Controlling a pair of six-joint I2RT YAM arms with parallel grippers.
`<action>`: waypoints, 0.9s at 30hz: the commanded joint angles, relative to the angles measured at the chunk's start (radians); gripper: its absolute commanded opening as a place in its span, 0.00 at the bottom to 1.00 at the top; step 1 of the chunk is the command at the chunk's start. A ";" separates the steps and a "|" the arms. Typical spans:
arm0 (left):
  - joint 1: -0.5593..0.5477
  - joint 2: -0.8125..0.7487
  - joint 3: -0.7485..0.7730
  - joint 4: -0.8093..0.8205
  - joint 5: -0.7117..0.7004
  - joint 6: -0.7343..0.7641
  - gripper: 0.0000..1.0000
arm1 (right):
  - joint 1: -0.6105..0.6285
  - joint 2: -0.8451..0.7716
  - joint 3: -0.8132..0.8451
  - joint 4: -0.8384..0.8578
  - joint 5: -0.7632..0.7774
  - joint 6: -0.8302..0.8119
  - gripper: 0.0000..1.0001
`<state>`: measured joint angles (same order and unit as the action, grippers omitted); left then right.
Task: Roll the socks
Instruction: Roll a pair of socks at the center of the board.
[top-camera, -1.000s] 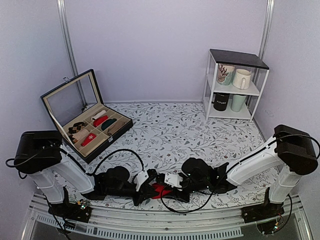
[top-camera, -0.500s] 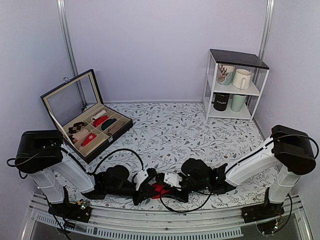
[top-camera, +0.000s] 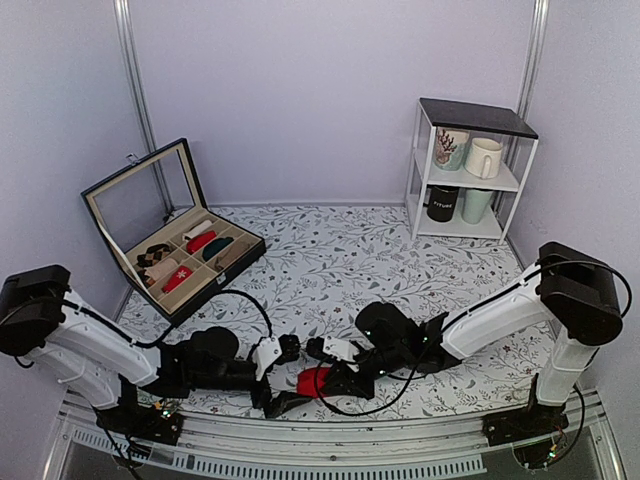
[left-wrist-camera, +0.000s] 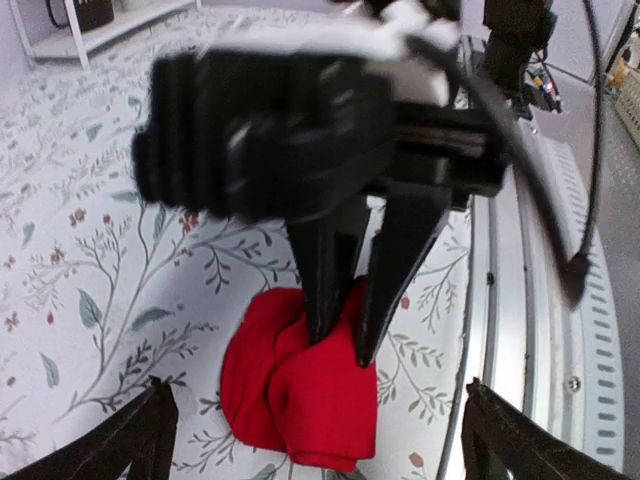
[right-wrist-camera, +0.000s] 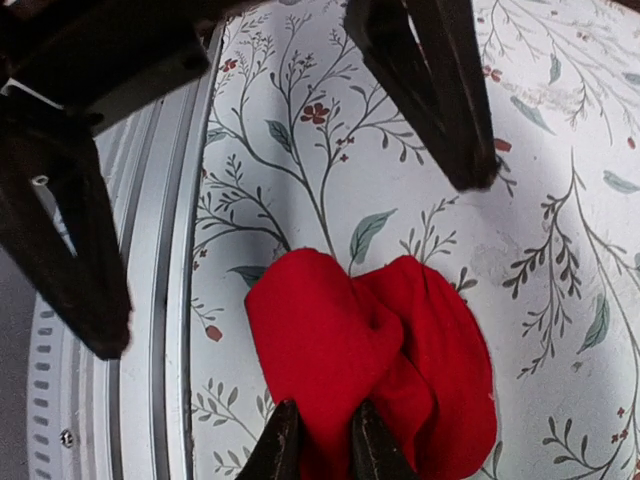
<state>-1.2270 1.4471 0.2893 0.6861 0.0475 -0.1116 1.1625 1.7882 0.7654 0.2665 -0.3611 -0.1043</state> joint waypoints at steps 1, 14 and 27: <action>-0.053 -0.084 -0.020 -0.051 -0.108 0.111 0.99 | -0.057 0.068 0.044 -0.391 -0.154 0.042 0.18; -0.091 0.010 0.017 0.013 -0.148 0.246 0.96 | -0.121 0.233 0.225 -0.633 -0.252 0.098 0.18; -0.150 0.123 0.102 -0.020 -0.198 0.296 0.77 | -0.144 0.292 0.298 -0.727 -0.267 0.163 0.18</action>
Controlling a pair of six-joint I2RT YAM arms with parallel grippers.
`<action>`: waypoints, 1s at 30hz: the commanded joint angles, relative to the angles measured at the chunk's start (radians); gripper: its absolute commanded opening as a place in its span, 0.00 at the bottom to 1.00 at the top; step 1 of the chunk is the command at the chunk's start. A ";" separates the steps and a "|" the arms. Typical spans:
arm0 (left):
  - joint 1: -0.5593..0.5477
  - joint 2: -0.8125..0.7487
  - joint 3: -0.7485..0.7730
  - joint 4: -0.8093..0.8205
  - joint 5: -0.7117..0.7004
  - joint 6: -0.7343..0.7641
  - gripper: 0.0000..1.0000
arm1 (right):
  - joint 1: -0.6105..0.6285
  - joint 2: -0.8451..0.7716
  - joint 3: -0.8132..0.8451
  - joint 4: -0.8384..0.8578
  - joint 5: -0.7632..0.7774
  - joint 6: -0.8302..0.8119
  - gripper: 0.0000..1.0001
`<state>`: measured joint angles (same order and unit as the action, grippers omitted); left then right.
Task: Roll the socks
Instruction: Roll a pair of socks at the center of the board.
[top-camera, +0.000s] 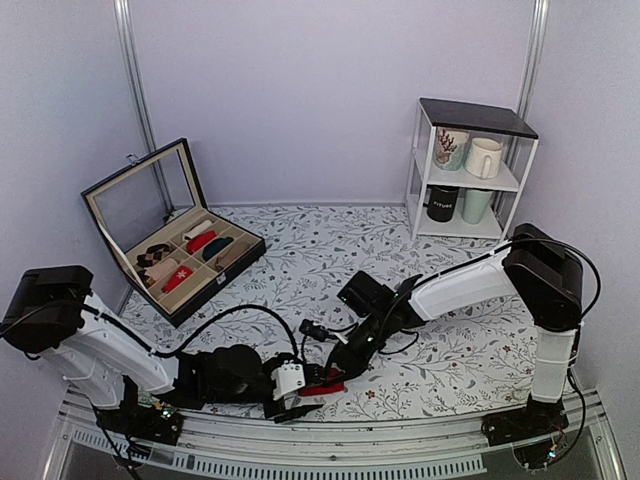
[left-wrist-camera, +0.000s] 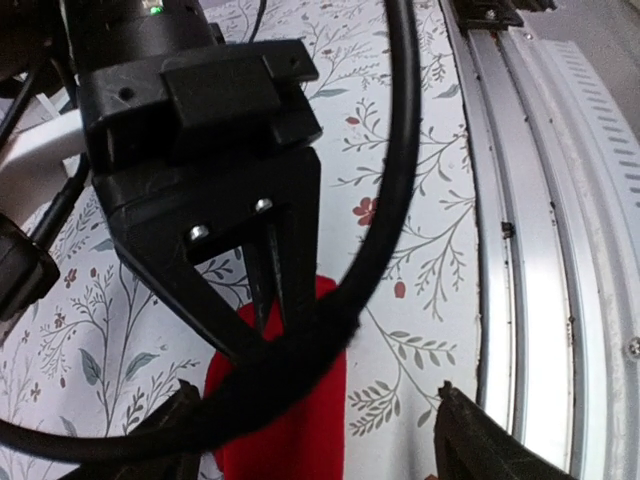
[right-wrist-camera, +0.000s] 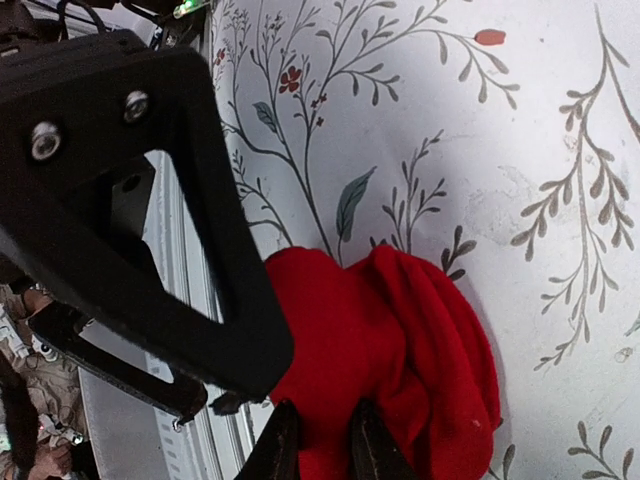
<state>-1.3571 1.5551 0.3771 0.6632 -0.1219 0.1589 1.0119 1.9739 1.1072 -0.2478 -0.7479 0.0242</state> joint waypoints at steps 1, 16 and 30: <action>-0.020 0.018 0.012 0.002 -0.029 0.022 0.75 | 0.005 0.107 -0.043 -0.215 0.121 0.036 0.18; -0.021 0.111 -0.002 0.088 -0.063 -0.019 0.63 | -0.002 0.117 -0.027 -0.247 0.096 0.051 0.18; -0.019 0.183 0.017 0.075 -0.099 -0.048 0.49 | -0.001 0.125 -0.018 -0.271 0.082 0.046 0.18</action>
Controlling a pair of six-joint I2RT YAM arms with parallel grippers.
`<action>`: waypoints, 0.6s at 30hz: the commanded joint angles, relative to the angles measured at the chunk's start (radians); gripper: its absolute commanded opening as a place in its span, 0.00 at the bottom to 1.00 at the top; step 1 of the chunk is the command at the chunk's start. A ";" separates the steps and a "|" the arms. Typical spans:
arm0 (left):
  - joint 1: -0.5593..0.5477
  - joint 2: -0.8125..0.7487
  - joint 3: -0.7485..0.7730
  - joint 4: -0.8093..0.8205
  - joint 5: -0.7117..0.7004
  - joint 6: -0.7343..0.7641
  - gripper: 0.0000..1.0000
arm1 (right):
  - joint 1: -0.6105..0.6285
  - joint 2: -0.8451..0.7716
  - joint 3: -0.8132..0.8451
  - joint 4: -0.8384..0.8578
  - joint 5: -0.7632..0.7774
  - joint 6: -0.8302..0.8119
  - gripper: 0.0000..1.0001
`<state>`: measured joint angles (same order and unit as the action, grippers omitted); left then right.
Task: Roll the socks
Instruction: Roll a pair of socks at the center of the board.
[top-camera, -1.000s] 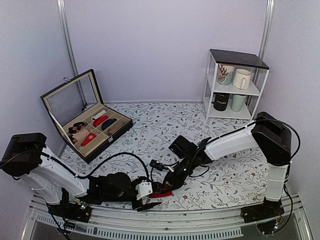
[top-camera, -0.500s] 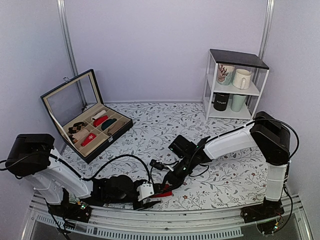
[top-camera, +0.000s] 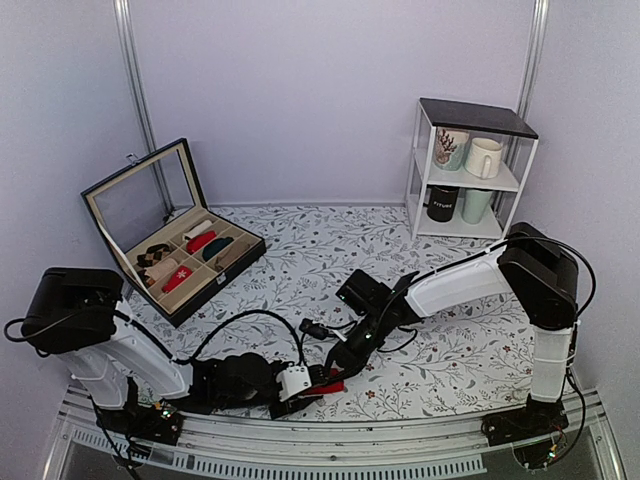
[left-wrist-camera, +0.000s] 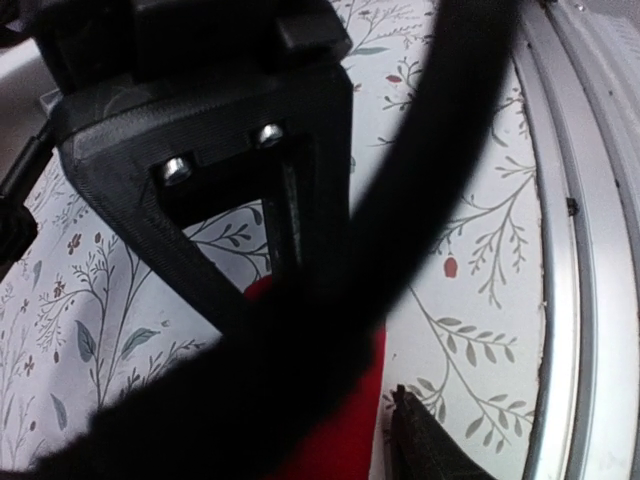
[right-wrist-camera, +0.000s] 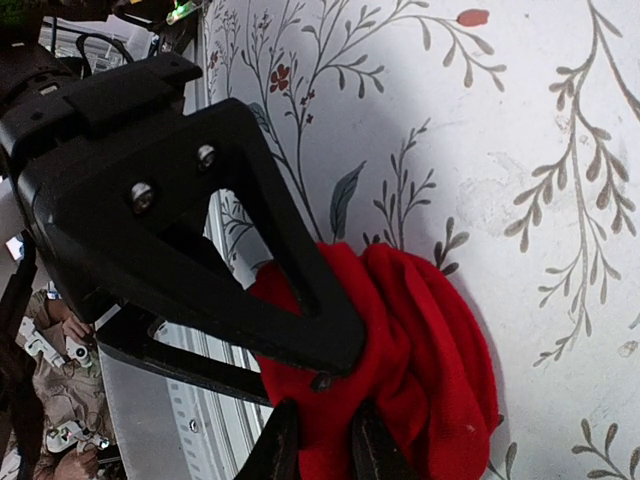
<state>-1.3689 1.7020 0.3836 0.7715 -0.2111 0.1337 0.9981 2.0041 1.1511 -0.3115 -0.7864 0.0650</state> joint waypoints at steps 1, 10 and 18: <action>-0.007 0.040 0.012 -0.036 -0.012 -0.027 0.49 | 0.013 0.094 -0.063 -0.207 0.119 0.005 0.18; -0.007 0.049 -0.004 -0.024 -0.044 -0.043 0.69 | 0.013 0.096 -0.063 -0.210 0.116 0.001 0.18; -0.004 0.060 -0.012 -0.004 -0.070 -0.046 0.71 | 0.012 0.096 -0.066 -0.209 0.112 0.002 0.18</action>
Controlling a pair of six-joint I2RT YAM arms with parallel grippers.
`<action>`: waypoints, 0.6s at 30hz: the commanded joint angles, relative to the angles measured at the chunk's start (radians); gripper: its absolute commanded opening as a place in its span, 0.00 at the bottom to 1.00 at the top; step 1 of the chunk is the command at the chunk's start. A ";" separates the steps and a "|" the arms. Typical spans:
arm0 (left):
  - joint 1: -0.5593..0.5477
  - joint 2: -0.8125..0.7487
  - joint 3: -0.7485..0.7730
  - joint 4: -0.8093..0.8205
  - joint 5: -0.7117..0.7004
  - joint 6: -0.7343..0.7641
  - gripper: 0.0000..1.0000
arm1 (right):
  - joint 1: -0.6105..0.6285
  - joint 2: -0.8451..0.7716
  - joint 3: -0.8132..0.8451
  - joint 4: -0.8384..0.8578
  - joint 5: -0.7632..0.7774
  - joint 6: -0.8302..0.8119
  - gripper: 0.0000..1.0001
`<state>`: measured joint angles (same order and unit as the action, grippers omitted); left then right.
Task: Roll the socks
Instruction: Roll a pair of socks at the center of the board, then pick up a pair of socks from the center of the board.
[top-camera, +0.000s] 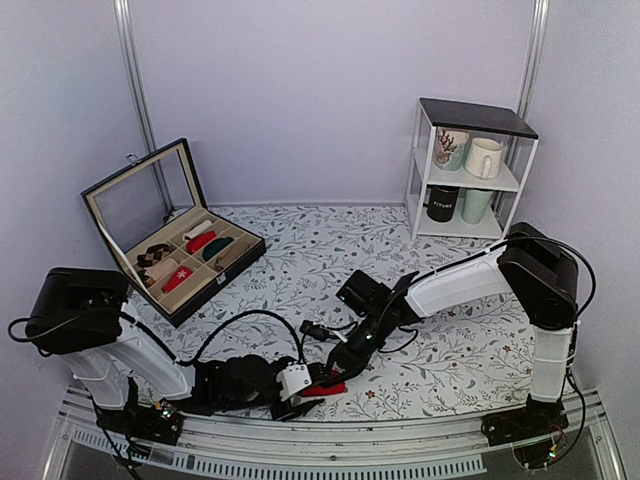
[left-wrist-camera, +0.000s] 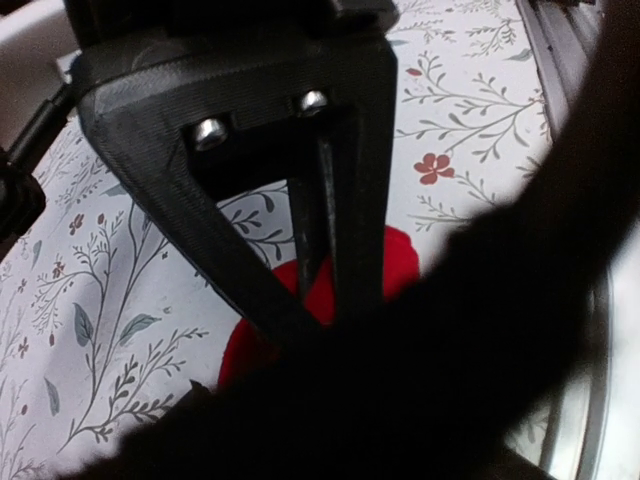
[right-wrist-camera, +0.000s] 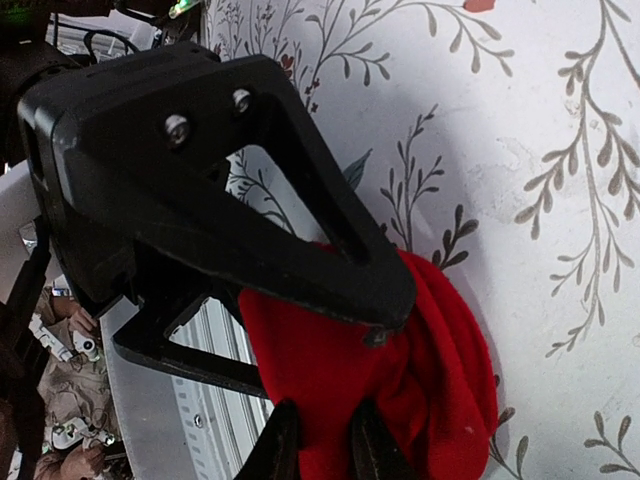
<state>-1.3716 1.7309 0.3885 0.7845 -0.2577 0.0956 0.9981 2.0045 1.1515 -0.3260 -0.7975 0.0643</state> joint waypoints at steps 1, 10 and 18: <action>0.001 0.037 -0.016 -0.018 -0.014 -0.009 0.68 | 0.013 0.096 -0.066 -0.194 0.123 0.004 0.18; 0.004 0.046 -0.005 -0.023 0.060 -0.007 0.42 | 0.013 0.100 -0.068 -0.189 0.128 0.011 0.18; 0.032 0.072 0.004 -0.043 0.139 -0.043 0.00 | 0.011 0.080 -0.053 -0.174 0.162 0.019 0.28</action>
<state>-1.3582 1.7561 0.3931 0.8127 -0.1932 0.0788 0.9905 2.0060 1.1519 -0.3477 -0.8135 0.0704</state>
